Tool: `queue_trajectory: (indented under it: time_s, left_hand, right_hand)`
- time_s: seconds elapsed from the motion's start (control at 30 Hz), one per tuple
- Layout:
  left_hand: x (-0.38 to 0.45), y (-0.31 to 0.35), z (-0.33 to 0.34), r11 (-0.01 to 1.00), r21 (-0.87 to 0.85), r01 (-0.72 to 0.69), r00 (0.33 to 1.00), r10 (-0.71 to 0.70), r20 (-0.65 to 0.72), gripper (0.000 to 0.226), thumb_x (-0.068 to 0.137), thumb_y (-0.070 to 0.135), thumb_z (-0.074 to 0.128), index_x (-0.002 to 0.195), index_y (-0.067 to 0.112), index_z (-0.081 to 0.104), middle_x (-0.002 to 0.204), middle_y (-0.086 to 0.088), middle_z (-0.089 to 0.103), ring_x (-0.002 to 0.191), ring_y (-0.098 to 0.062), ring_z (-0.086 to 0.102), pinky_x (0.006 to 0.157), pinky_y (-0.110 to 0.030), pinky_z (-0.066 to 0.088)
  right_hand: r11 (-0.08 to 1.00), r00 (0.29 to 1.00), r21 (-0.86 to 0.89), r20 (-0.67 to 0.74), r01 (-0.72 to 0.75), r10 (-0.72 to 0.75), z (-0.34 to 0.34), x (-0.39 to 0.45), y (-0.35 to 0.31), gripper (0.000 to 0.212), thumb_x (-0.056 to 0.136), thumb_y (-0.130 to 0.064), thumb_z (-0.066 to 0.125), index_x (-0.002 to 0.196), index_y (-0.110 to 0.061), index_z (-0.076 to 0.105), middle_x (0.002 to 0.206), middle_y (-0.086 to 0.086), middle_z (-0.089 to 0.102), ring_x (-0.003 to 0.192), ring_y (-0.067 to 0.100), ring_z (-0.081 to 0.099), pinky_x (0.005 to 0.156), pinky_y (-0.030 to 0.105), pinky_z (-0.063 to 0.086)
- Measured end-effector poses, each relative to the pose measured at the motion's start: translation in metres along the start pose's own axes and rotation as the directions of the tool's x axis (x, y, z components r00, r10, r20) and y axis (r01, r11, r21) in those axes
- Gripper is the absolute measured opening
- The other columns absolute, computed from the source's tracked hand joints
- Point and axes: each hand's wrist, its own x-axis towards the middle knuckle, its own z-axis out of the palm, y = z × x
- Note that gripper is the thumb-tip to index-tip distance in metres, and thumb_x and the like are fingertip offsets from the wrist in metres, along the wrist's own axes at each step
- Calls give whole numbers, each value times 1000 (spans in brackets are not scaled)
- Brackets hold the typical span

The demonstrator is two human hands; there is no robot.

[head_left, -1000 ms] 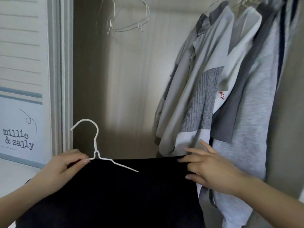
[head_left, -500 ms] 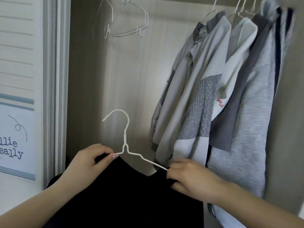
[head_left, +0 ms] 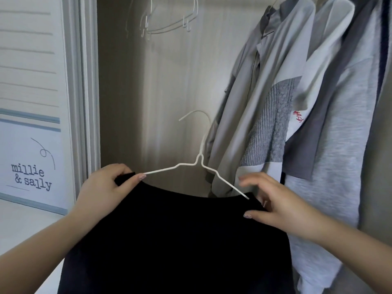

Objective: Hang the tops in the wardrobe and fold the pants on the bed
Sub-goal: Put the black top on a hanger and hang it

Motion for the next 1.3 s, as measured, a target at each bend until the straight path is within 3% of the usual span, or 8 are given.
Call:
queue_trajectory:
  time_s: [0.13, 0.23, 0.43, 0.53, 0.7, 0.9, 1.0, 1.3]
  left_hand:
    - [20, -7, 9, 989, -28, 144, 989, -145, -23, 49, 68, 71, 57, 58, 23, 53, 63, 4, 56, 65, -10, 55, 59, -31, 42]
    - [35, -8, 19, 971, -62, 231, 972, -228, 60, 50, 70, 69, 59, 62, 20, 57, 67, 2, 60, 66, -14, 59, 57, -29, 41]
    - [53, 28, 42, 884, -326, 334, 939, -282, 197, 50, 86, 39, 66, 130, 18, 54, 134, -9, 53, 123, -17, 50, 103, -29, 37]
    - [57, 75, 53, 752, -539, 379, 911, -199, 361, 55, 86, 42, 64, 137, 31, 46, 145, 1, 42, 131, -9, 40, 108, -31, 32]
    - [75, 153, 73, 600, -707, 373, 882, 8, 471, 63, 85, 43, 63, 142, 39, 37, 141, 13, 40, 122, 1, 44, 88, -23, 40]
    - [118, 219, 80, 554, -824, 117, 911, 270, 311, 45, 92, 36, 58, 130, 55, 44, 122, 42, 50, 110, 27, 42, 98, -12, 34]
    - [152, 240, 75, 519, -854, 38, 931, 291, 219, 48, 92, 35, 58, 135, 49, 42, 137, 30, 44, 122, 16, 40, 110, -22, 32]
    - [232, 299, 64, 503, -855, -122, 917, 386, 96, 47, 93, 31, 57, 139, 35, 47, 137, 15, 52, 124, -2, 50, 110, -32, 38]
  right_hand:
    - [885, 979, 423, 141, -195, 149, 0, 8, -10, 54, 76, -24, 74, 125, -32, 53, 86, 1, 59, 73, 16, 46, 71, 32, 37]
    - [839, 977, 505, 44, -201, 208, -4, 21, -23, 20, 85, -12, 66, 100, -25, 68, 79, -4, 62, 76, 4, 53, 75, 17, 39]
    - [650, 905, 687, 27, -326, 425, -11, 49, -34, 25, 87, -2, 61, 86, -23, 75, 73, -7, 66, 69, 3, 59, 71, 12, 45]
    - [488, 848, 809, 25, -328, 529, -20, 68, -39, 23, 86, -3, 61, 89, -20, 76, 81, 4, 68, 78, 16, 62, 85, 30, 48]
    - [276, 806, 947, -32, -165, 591, -51, 106, -54, 14, 89, -5, 60, 97, -11, 70, 71, 9, 70, 63, 18, 68, 59, 25, 56]
    - [380, 759, 925, -238, -14, 607, -112, 154, -57, 15, 90, -18, 62, 104, -14, 67, 93, 7, 68, 84, 18, 66, 67, 25, 56]
    - [351, 759, 932, -290, 87, 583, -152, 183, -56, 5, 92, -15, 58, 90, -12, 61, 78, 6, 59, 68, 15, 58, 49, 20, 51]
    - [411, 768, 907, -326, 91, 551, -254, 259, -27, 21, 91, -25, 62, 82, -6, 55, 73, 8, 53, 66, 19, 53, 64, 32, 47]
